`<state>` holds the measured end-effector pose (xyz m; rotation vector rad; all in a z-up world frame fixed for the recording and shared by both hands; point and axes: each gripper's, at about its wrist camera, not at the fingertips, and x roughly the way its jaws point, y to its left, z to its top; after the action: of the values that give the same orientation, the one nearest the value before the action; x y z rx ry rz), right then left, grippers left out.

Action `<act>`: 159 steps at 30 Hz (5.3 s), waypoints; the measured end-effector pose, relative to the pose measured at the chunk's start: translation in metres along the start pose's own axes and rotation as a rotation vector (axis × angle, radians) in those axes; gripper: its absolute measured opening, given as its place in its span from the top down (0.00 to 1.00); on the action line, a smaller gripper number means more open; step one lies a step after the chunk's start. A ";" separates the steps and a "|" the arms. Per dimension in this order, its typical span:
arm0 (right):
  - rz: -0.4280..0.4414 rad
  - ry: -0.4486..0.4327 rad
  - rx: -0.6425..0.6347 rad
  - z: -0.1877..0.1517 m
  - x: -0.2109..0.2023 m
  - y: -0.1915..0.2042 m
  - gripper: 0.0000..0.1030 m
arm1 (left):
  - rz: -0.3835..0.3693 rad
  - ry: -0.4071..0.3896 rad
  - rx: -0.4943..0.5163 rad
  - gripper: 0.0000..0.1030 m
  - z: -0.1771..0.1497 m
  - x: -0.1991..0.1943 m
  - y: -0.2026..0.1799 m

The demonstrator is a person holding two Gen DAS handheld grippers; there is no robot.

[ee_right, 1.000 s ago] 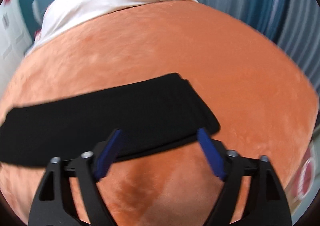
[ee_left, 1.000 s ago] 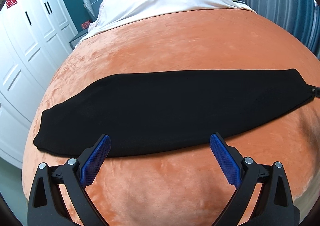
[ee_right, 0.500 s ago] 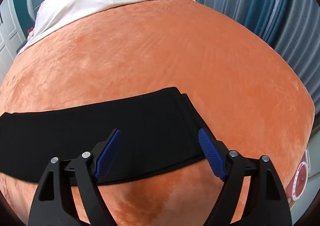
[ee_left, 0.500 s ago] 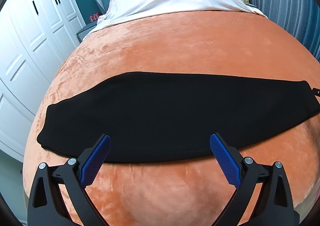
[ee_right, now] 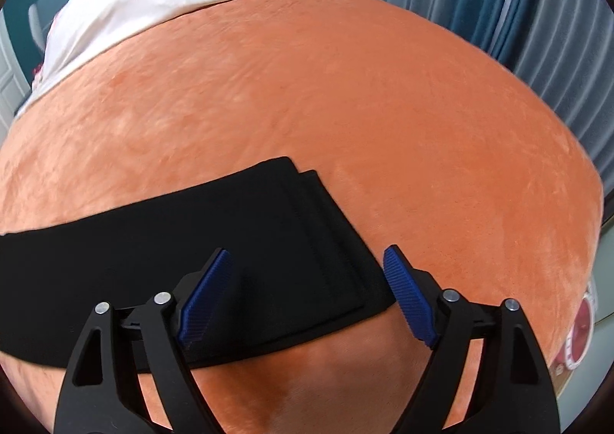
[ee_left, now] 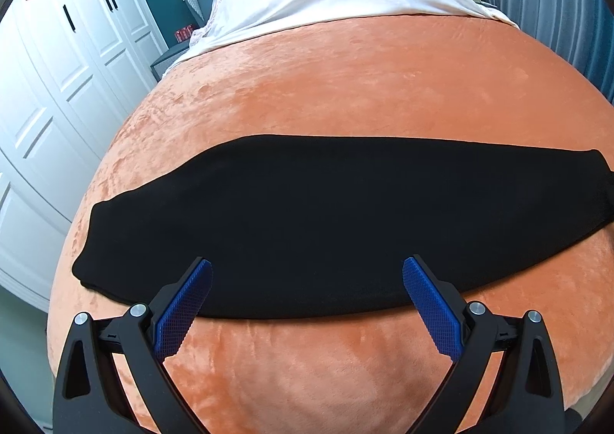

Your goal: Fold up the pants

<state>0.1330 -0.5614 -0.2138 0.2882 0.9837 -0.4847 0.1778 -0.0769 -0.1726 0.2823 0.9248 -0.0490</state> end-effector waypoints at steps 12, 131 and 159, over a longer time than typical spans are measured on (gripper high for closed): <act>0.064 0.024 -0.163 0.019 0.043 0.022 0.60 | -0.005 0.024 0.036 0.05 0.004 0.021 -0.030; 0.329 -0.053 -0.296 -0.112 -0.142 0.289 0.34 | -0.292 -0.152 -0.196 0.86 0.054 -0.006 0.141; 0.511 0.097 -0.362 -0.070 -0.075 0.301 0.86 | -0.131 -0.025 -0.240 0.17 0.011 -0.017 0.130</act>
<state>0.2021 -0.2525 -0.1821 0.2255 1.0268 0.1746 0.1977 0.0439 -0.1244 -0.0017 0.9137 -0.0608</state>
